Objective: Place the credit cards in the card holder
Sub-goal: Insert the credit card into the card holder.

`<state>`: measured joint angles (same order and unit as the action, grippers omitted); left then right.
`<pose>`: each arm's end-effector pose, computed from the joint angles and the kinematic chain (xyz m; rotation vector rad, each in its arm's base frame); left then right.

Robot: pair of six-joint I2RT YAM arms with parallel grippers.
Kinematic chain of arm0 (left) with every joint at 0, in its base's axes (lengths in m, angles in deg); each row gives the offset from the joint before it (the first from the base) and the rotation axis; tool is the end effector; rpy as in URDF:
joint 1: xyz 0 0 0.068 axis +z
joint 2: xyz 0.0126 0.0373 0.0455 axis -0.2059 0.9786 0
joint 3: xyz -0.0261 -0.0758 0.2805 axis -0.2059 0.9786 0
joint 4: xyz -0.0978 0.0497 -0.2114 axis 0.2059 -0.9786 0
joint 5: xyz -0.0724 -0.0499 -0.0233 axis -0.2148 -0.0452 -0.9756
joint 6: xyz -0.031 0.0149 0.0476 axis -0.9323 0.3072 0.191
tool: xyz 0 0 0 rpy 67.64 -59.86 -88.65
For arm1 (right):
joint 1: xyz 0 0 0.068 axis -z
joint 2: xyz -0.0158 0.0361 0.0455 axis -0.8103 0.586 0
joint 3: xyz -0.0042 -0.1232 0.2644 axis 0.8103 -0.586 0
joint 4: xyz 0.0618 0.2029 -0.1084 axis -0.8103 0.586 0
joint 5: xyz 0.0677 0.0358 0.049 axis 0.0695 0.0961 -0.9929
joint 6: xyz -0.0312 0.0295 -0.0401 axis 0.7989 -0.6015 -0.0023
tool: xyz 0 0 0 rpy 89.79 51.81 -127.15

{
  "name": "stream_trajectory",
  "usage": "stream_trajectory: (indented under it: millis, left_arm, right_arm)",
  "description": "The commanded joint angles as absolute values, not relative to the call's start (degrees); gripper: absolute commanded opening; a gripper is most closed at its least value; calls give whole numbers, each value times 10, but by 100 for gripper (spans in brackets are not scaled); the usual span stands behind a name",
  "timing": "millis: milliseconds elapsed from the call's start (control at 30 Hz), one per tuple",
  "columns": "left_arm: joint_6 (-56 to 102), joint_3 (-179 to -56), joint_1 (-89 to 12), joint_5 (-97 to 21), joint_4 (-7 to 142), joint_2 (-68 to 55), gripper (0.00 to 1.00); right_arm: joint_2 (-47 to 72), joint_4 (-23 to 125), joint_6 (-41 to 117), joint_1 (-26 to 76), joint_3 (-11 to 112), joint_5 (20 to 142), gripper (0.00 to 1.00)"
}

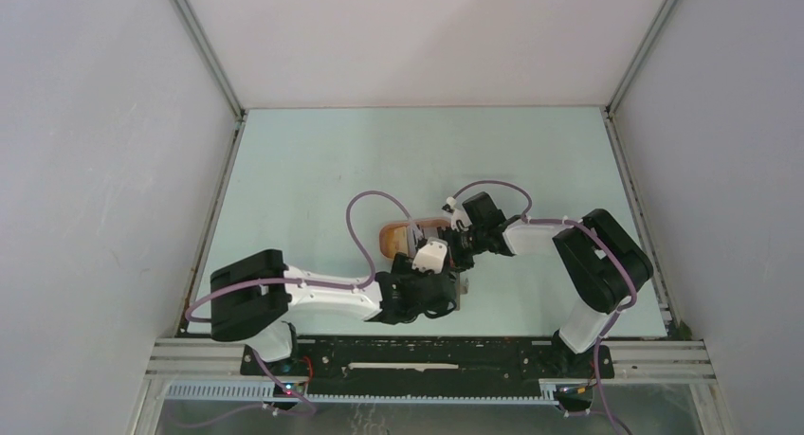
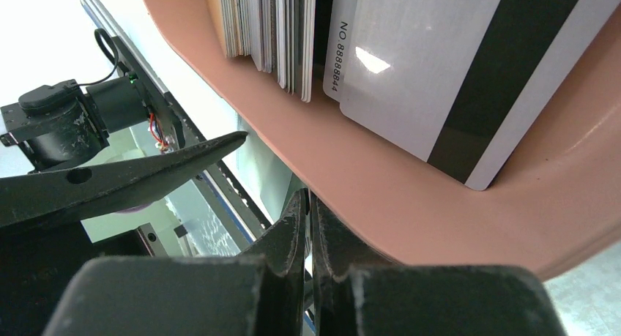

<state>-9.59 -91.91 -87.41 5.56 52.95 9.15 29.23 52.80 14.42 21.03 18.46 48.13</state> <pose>0.0942 -0.2673 0.1943 0.4197 2.3002 -0.2273 0.2319 0.1844 0.1613 -0.3629 2.7252 1.2925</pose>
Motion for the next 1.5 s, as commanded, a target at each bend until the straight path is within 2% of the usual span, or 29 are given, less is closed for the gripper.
stream_trajectory:
  millis: [0, 333, 533, 767, 900, 1133, 1467]
  left_arm:
    - [-130, -949, -877, 91, 462, 114, 100]
    - [-173, -951, -877, 105, 423, 127, 100]
    - [-188, -944, -876, 104, 419, 131, 99]
    - [-192, -937, -871, 96, 428, 131, 86]
    - [-194, -931, -867, 89, 436, 130, 85]
    - [-194, -923, -861, 78, 451, 130, 85]
    - [-160, -902, -862, 50, 495, 109, 87]
  right_arm:
    - [305, 542, 151, 204, 194, 515, 7]
    - [305, 544, 154, 204, 195, 514, 7]
    - [306, 540, 156, 204, 195, 506, 12]
    - [306, 543, 162, 203, 200, 497, 19]
    - [303, 547, 168, 204, 203, 494, 24]
    - [288, 557, 191, 205, 210, 500, 35]
    - [260, 569, 214, 209, 215, 505, 38]
